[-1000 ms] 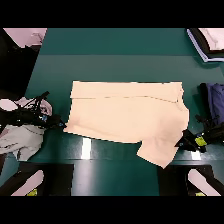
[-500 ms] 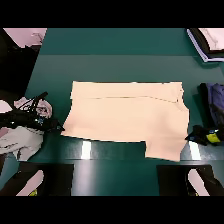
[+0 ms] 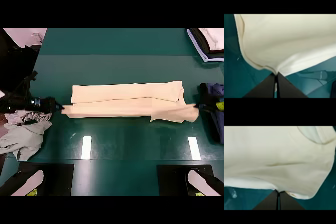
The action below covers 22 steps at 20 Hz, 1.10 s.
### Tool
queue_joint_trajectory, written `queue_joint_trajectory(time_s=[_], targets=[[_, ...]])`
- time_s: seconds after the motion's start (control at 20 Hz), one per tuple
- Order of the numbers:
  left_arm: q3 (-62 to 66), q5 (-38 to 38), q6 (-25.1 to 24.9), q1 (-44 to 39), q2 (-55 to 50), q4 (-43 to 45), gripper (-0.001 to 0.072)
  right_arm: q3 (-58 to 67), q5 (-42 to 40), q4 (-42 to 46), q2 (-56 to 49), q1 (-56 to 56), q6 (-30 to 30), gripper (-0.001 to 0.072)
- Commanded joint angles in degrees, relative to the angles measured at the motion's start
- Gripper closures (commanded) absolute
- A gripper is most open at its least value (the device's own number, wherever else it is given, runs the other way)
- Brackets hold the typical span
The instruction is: Fold the shirts.
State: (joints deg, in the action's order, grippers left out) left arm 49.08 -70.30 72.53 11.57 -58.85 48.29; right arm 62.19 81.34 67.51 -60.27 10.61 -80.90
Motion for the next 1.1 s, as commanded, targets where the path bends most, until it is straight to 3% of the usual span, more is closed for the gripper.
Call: queue_joint_trajectory(time_s=[0.0,0.35,0.55,0.6,0.65,0.7,0.75,0.9,1.05], targets=[[6.0,4.2,0.1,0.1,-9.2,-1.3,0.0684,9.0,-4.5,0.1,-11.6,-4.1,0.0,0.0699],[18.6,6.2,0.0,0.0,-28.6,-6.3,0.0683,24.2,-4.1,-0.1,-28.2,-5.3,-1.0,0.0698],[22.0,13.5,-1.0,-2.6,-32.2,-6.9,0.0681,29.8,-3.7,-2.2,-34.7,-5.3,-1.2,0.0693],[22.3,16.1,-1.0,-3.8,-32.3,-6.9,0.0636,30.8,-3.9,-4.2,-35.9,-5.3,-1.2,0.0648],[22.9,18.7,-0.9,-5.0,-32.3,-7.0,0.0354,31.8,-5.1,-6.7,-37.2,-5.0,-1.2,0.0419],[23.7,20.3,-0.9,-6.0,-32.3,-7.1,0.0156,33.0,-5.9,-9.3,-38.1,-4.7,-1.2,0.0221],[25.2,20.4,-0.9,-6.7,-32.3,-7.1,0.0142,34.3,-6.4,-11.5,-38.7,-4.6,-1.1,0.0181],[30.8,12.8,-0.9,-6.6,-32.3,-7.1,0.0153,36.7,-3.2,-12.3,-38.5,-2.6,1.1,0.0181],[33.5,3.7,-1.0,-7.5,-32.3,-7.4,0.0624,35.6,3.8,-12.0,-38.4,1.6,4.5,0.0181]])
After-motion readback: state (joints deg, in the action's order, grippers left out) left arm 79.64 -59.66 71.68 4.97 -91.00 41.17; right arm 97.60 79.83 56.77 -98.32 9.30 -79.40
